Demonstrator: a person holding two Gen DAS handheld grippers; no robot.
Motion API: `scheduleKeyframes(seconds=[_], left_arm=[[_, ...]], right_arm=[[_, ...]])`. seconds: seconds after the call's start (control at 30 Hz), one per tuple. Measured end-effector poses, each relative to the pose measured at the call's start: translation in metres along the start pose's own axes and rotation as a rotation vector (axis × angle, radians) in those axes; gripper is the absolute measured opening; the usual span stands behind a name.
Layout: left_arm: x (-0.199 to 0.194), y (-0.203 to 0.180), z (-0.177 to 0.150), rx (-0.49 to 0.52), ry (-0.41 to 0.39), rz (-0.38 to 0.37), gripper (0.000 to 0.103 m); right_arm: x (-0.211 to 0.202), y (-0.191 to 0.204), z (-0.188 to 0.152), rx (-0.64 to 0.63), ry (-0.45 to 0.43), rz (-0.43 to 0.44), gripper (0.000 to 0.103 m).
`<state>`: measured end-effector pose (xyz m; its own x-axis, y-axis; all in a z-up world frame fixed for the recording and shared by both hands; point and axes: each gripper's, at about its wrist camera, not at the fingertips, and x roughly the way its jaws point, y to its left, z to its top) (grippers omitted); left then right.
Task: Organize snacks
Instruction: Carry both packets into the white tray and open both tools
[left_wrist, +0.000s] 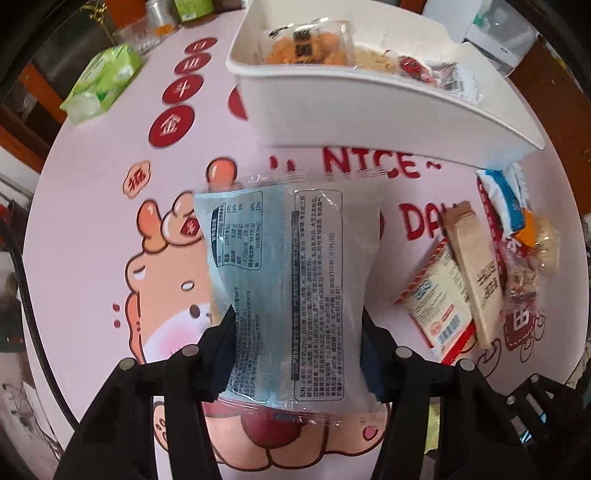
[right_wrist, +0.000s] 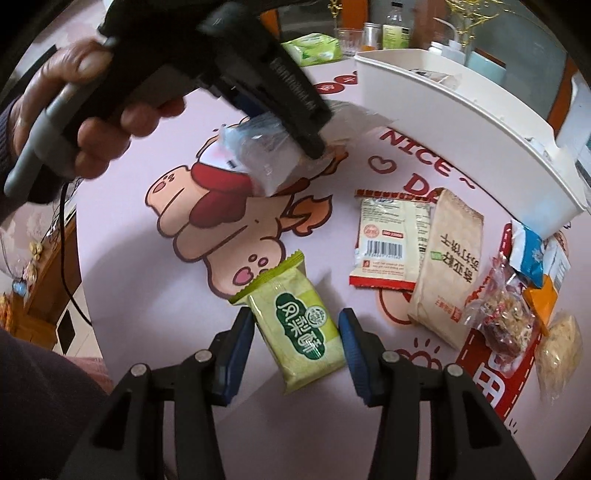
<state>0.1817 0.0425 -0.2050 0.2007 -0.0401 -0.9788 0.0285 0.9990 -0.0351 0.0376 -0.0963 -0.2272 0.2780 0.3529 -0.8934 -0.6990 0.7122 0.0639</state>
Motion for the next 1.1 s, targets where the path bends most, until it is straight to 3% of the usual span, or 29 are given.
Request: scheduleKeyframes(seconds=[0.17,0.3,0.5,0.63,0.83,1.1], left_arm=[[-0.009,0.015,-0.014,-0.073,-0.018,-0.109,0.053],[-0.032,0.02,-0.017,-0.074,-0.069,-0.122,0.052],[-0.099,0.003,-0.016,-0.015,-0.205,-0.133,0.052],[-0.148,-0.013,-0.002,0.059,-0.331,-0.091,0.052],[-0.207,-0.03,0.027,0.135,-0.474,-0.096,0.052],[-0.25,-0.051,0.086,0.185,-0.594,-0.074,0.053]], right_arm=[[-0.011,-0.002,0.002,0.034,-0.024,0.002,0.047],[-0.023,-0.004,0.008,0.06,-0.053,-0.012,0.047],[-0.058,-0.019,0.03,0.121,-0.119,-0.058,0.047],[-0.089,-0.042,0.056,0.175,-0.166,-0.136,0.047],[-0.146,-0.091,0.107,0.295,-0.252,-0.236,0.047],[-0.194,-0.155,0.177,0.444,-0.356,-0.338,0.047]])
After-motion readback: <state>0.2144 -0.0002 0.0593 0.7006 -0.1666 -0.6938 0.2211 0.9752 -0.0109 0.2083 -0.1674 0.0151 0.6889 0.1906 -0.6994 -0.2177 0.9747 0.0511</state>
